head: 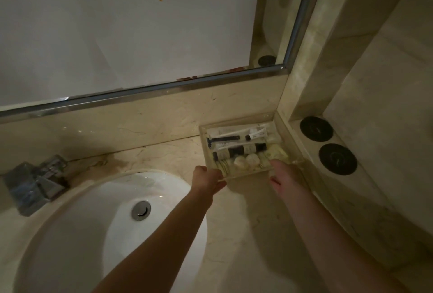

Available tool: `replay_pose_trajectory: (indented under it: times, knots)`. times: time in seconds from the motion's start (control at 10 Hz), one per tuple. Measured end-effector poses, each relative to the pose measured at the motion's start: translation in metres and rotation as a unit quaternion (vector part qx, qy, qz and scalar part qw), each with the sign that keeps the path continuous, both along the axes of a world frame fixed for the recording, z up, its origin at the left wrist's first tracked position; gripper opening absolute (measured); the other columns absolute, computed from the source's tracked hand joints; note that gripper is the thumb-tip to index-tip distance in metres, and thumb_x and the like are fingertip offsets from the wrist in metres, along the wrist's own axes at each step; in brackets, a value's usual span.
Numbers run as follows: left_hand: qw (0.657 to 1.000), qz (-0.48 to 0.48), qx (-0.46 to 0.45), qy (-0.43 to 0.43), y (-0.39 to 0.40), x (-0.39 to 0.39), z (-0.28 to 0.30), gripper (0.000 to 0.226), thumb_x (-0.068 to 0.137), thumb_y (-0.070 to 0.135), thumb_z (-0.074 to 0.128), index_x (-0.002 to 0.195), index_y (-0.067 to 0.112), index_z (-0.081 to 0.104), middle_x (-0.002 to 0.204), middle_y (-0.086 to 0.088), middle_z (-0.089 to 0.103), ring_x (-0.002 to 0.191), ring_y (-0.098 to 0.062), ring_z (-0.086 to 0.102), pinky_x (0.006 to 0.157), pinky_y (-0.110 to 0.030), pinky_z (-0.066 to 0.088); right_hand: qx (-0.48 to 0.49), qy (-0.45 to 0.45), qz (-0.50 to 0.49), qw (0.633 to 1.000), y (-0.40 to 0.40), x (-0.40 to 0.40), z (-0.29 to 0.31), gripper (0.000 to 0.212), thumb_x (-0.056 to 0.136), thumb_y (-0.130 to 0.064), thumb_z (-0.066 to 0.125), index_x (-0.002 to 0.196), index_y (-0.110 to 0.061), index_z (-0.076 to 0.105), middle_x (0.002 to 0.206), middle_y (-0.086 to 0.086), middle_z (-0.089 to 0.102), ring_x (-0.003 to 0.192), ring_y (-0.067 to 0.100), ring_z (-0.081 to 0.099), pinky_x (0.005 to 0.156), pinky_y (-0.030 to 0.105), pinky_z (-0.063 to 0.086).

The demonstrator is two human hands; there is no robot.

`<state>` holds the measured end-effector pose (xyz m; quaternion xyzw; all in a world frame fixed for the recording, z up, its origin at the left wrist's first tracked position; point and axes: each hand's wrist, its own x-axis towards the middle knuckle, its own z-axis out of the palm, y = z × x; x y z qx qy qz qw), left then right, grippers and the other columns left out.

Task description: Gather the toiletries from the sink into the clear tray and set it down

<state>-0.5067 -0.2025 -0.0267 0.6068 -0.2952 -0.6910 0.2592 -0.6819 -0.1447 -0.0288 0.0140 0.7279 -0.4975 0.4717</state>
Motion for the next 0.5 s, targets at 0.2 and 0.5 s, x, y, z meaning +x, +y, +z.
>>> replay_pose_trajectory:
  times: [0.2, 0.5]
  knots:
    - [1.000, 0.003, -0.005, 0.011, 0.000, 0.002, 0.002, 0.033, 0.085, -0.005, 0.055, 0.112, 0.007, 0.042, 0.100, -0.013, 0.050, 0.097, -0.035, 0.061, 0.087, -0.047, 0.057, 0.023, -0.005, 0.050, 0.998, 0.003, -0.001, -0.004, 0.075, 0.083, -0.025, 0.066, 0.146, -0.019, 0.025, 0.130, 0.018, 0.050, 0.115, 0.034, 0.052, 0.099, 0.043, 0.046]
    - [0.999, -0.033, -0.019, 0.022, 0.019, 0.025, 0.009, 0.060, 0.087, -0.003, 0.056, 0.140, 0.008, 0.031, 0.102, -0.013, 0.057, 0.099, -0.039, 0.065, 0.085, -0.043, 0.057, 0.001, 0.058, 0.089, 0.994, 0.030, 0.022, 0.000, 0.011, 0.091, -0.015, 0.054, 0.083, -0.009, 0.059, 0.078, 0.010, 0.054, 0.065, 0.021, 0.053, 0.062, 0.033, 0.043]
